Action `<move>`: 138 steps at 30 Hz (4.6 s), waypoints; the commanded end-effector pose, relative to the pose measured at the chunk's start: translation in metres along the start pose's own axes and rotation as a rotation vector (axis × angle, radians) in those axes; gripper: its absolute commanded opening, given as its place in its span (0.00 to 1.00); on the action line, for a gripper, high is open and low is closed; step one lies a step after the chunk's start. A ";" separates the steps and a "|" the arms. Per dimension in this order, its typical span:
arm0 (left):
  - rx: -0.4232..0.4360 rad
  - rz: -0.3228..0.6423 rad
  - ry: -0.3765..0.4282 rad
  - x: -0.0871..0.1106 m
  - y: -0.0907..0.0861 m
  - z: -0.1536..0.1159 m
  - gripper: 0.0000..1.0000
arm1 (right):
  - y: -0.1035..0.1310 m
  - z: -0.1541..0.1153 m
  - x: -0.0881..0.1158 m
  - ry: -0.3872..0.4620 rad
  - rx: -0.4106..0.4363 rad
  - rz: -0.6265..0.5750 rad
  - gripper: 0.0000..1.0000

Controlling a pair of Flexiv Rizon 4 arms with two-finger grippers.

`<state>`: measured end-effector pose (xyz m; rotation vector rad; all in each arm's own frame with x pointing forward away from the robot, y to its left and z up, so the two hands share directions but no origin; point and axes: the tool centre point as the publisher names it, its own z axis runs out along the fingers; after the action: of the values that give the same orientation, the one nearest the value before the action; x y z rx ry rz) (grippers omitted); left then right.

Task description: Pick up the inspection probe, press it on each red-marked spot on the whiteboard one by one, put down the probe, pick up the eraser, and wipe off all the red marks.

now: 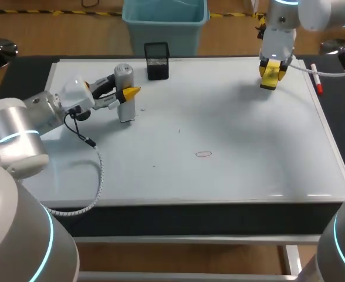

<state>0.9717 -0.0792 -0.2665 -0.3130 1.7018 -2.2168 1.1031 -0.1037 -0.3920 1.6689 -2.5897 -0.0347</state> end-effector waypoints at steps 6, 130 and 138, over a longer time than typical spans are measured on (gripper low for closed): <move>0.017 -0.003 -0.021 -0.003 0.000 -0.005 0.00 | -0.001 -0.001 0.000 0.003 0.000 -0.002 0.00; 0.017 -0.003 -0.021 -0.003 0.000 -0.005 0.00 | 0.297 0.035 -0.037 0.031 -0.045 -0.680 0.00; 0.017 -0.003 -0.021 -0.003 0.000 -0.005 0.00 | 0.316 0.009 -0.054 0.015 -0.007 -0.754 0.00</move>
<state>0.9725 -0.0734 -0.2682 -0.3333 1.6736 -2.2227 0.8432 0.0741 -0.3945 2.4980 -1.7935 -0.0864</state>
